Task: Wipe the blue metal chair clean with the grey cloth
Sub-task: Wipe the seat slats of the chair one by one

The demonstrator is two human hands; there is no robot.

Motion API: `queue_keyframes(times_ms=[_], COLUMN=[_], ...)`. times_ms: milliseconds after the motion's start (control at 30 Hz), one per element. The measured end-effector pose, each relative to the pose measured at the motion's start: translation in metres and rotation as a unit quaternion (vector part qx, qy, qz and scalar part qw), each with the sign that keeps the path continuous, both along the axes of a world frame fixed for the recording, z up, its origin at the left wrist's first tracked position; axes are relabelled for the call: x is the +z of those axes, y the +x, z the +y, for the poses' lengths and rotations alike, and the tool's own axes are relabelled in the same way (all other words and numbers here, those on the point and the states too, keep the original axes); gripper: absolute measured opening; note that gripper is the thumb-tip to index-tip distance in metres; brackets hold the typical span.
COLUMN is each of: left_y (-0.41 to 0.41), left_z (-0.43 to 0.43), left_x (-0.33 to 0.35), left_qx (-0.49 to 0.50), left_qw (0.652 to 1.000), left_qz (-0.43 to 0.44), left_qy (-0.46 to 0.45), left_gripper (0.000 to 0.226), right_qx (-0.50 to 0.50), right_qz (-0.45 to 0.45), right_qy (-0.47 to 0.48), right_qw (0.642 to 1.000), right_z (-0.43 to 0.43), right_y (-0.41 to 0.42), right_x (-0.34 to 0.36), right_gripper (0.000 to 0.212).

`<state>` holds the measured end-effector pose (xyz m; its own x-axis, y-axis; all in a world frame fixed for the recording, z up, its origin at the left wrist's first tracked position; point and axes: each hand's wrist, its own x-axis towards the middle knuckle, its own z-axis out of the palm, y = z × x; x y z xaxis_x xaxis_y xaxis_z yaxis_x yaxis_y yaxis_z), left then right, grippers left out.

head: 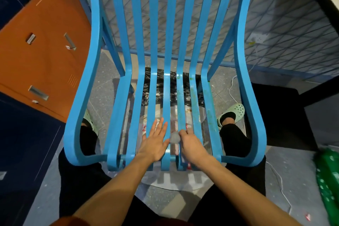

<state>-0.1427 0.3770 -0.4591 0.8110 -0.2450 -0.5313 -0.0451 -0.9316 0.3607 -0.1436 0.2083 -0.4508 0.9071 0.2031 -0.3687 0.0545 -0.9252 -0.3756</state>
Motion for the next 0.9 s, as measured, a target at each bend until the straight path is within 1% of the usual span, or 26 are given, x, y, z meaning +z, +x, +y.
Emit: queue_keyframes(times_ms=[100, 167, 233, 333, 467, 567, 633, 733, 833, 900], left_y=[-0.001, 0.0, 0.002, 0.001, -0.001, -0.002, -0.002, -0.004, 0.004, 0.017], left_z=[0.0, 0.0, 0.0, 0.001, 0.002, 0.002, 0.002, 0.004, 0.009, 0.007], left_x=[-0.001, -0.001, 0.0, 0.002, 0.0, -0.002, -0.004, -0.007, -0.012, -0.01], left_qx=[0.008, 0.009, 0.009, 0.01, 0.019, 0.015, 0.014, 0.015, 0.004, 0.018], left_qw=[1.0, 1.0, 1.0, 0.999, 0.999, 0.999, 0.999, 0.999, 0.998, 0.997], left_qz=[0.009, 0.012, 0.017, 0.026, 0.019, 0.008, 0.001, -0.013, -0.058, -0.067], left_qy=[-0.006, -0.01, -0.014, -0.015, -0.028, -0.03, -0.033, -0.038, -0.029, -0.041], left_gripper=[0.066, 0.067, 0.067, 0.068, 0.067, 0.066, 0.066, 0.063, 0.06, 0.058], right_qx=[0.005, -0.007, -0.023, -0.021, 0.025, 0.075, 0.067, 0.058, 0.049, 0.041], right_qz=[-0.009, -0.014, -0.024, -0.04, -0.069, -0.07, -0.057, -0.063, -0.06, -0.06], right_qy=[-0.017, -0.01, -0.004, -0.021, -0.02, -0.006, 0.023, 0.051, 0.072, 0.073], right_qw=[1.0, 1.0, 0.999, 0.999, 0.997, 0.995, 0.996, 0.995, 0.994, 0.995], right_z=[0.006, 0.006, 0.005, 0.007, 0.011, 0.006, 0.0, -0.005, -0.004, -0.003], right_y=[0.028, 0.052, 0.074, 0.083, 0.05, 0.009, -0.017, -0.042, -0.04, -0.03], right_x=[0.002, 0.001, 0.002, -0.001, -0.004, -0.01, -0.011, -0.011, -0.012, -0.012], right_gripper=[0.038, 0.037, 0.041, 0.041, 0.042, 0.041, 0.037, 0.032, 0.026, 0.023])
